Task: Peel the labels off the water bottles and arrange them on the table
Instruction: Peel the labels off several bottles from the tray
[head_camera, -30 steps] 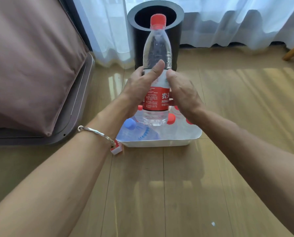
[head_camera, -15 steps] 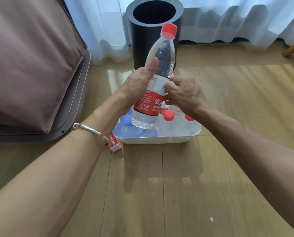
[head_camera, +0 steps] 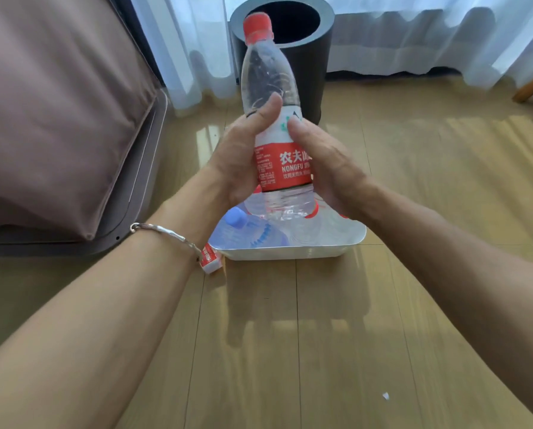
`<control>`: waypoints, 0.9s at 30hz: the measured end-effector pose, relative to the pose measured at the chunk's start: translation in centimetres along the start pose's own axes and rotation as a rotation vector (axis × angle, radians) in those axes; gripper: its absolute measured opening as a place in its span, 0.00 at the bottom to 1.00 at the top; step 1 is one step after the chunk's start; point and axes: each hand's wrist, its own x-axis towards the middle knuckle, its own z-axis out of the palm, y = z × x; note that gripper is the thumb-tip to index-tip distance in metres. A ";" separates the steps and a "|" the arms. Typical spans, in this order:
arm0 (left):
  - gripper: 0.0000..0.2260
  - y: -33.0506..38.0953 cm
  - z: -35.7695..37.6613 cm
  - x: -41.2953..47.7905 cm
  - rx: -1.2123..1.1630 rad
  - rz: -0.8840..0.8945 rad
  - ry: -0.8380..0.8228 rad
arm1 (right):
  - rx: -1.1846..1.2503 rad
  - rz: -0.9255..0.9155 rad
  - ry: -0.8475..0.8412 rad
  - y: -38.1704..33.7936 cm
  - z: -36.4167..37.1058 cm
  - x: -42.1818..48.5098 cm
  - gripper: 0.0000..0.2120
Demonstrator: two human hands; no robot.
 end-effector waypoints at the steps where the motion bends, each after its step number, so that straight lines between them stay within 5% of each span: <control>1: 0.26 0.1 0.0 0.0 -0.041 -0.017 -0.018 | 0.069 0.022 -0.018 -0.1 0.2 0.0 0.18; 5: 0.19 0.6 0.7 -0.1 0.008 -0.024 0.011 | 0.195 0.054 0.010 -0.1 0.6 0.1 0.23; 11: 0.21 0.1 1.7 1.0 0.272 0.116 0.220 | -0.168 -0.101 0.210 1.6 0.0 0.3 0.16; 18: 0.25 0.5 1.0 1.2 0.332 0.137 0.248 | -0.157 -0.155 0.177 1.5 -0.4 -0.2 0.12; 22: 0.16 0.4 -0.2 1.2 0.331 0.207 0.180 | -0.215 -0.154 0.213 1.4 -0.2 0.1 0.11; 27: 0.38 0.1 -0.9 1.0 0.303 0.188 0.195 | -0.327 -0.169 0.279 0.8 -0.3 0.3 0.12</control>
